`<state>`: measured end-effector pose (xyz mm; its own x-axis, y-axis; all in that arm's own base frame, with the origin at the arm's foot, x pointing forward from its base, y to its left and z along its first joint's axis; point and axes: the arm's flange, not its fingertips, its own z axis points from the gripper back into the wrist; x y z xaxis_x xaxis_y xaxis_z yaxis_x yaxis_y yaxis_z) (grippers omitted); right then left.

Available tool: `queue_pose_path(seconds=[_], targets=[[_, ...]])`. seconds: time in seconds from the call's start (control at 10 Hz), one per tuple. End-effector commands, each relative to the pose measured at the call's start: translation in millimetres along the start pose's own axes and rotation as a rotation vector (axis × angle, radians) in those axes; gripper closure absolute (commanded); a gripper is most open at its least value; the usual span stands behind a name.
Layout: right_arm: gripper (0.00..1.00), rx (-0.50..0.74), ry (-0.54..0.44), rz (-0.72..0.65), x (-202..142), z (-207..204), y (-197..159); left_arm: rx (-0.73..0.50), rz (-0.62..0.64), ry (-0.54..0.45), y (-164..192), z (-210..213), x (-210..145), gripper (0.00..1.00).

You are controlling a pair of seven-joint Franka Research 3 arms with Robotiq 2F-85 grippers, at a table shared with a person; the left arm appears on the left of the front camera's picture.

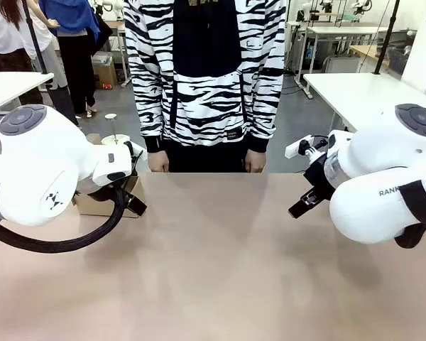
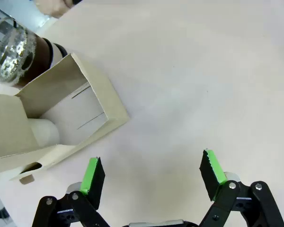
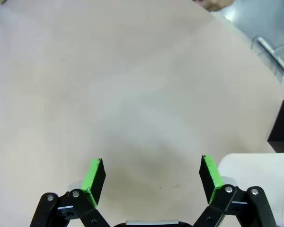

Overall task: Pour a drink into a cup and package it in a carrier.
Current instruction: Pick up the 600 ml Paper Cup and place it in the middle top area of the table.

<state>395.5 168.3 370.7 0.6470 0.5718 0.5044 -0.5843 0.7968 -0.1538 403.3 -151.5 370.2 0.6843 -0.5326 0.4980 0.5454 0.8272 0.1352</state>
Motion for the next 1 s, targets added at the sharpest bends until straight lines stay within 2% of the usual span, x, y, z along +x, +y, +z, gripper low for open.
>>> queue_pose_path(seconds=[0.0, 0.8, 0.9], targets=[[0.00, 0.000, 0.000, 0.000, 0.0, 0.0, 0.0, 0.000, 0.000, 0.000, 0.0, 0.1, 0.0, 0.00], [0.00, 0.000, 0.000, 0.001, 0.0, -0.1, 0.1, 0.000, 0.000, 0.000, 0.0, 0.1, 0.0, 0.00], [0.00, 0.026, -0.032, -0.023, 15.5, 18.0, -10.1, 0.000, 0.000, 0.000, 0.0, 0.1, 0.0, 0.00]])
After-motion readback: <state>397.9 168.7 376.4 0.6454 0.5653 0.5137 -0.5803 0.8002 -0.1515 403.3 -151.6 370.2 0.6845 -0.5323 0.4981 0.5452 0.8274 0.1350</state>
